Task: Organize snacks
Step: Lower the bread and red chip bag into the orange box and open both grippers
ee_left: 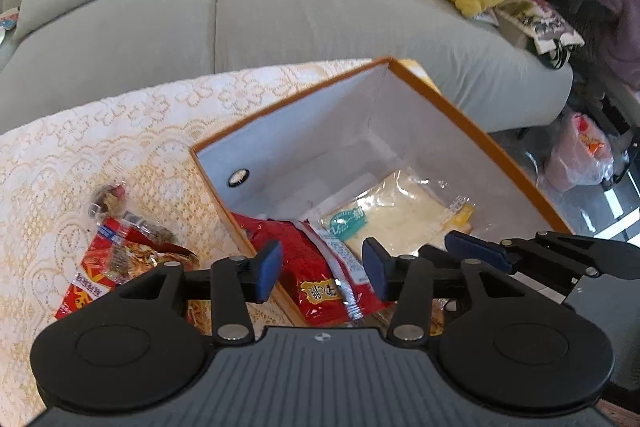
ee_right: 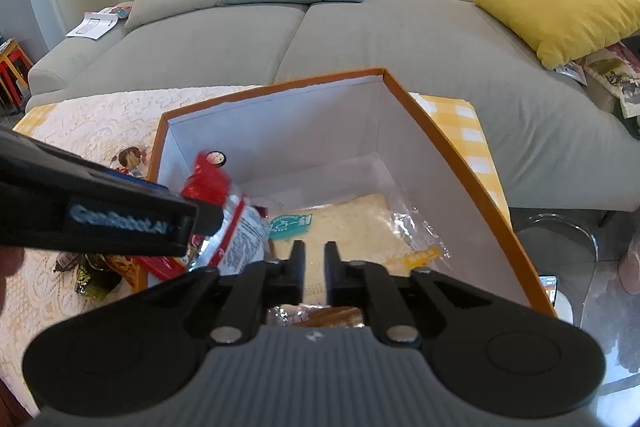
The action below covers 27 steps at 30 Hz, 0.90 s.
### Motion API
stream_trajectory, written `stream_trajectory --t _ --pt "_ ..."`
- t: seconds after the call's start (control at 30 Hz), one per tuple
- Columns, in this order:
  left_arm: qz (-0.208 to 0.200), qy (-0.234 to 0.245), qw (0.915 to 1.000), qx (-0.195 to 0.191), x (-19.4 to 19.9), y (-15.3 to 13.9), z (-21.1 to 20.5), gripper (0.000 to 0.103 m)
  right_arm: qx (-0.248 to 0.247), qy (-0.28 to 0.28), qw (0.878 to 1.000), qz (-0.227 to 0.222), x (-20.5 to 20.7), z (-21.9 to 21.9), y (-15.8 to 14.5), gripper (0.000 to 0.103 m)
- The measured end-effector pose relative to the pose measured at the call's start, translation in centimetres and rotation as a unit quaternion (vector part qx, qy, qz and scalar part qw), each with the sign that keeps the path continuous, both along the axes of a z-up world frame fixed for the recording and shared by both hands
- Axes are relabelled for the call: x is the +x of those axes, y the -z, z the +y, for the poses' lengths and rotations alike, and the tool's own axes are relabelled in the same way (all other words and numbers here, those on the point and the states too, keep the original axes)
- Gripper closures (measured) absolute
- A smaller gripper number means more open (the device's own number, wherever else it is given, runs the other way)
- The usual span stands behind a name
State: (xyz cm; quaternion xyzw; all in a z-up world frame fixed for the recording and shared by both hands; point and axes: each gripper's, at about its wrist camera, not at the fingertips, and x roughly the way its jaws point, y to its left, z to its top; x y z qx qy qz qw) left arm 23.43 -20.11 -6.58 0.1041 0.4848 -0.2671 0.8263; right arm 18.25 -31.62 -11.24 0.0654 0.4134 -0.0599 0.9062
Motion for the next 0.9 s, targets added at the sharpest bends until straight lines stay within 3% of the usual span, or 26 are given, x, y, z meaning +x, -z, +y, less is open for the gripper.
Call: stream_trajectory --t 0.27,0.4,0.6,0.77,0.9 --pt "-0.036 -0.014 0.9991 -0.019 -2.0 -2.8 2.8 0.048 -0.009 -0.014 1.0 -0.008 -1.4 1.5 -1.2 0.081" --pt "-0.078 -0.02 0.9967 -0.01 -4.1 -4.1 4.7 0.048 -0.011 -0.021 1.0 -0.018 -2.5 2.8 -2.0 0.078" --pt "-0.126 -0.05 0.9907 -0.012 -7.2 -5.6 8.4 0.048 -0.016 -0.029 0.997 -0.065 -5.3 5.7 -4.2 0.068" --pt "-0.175 -0.082 0.9809 0.021 -9.6 -5.2 11.3 0.048 -0.003 -0.044 0.994 -0.103 -7.6 8.6 -5.2 0.059" --pt "-0.172 -0.106 0.9785 0.041 -10.5 -4.0 13.6 0.047 0.001 -0.067 0.992 -0.105 -8.5 11.2 -4.9 0.055"
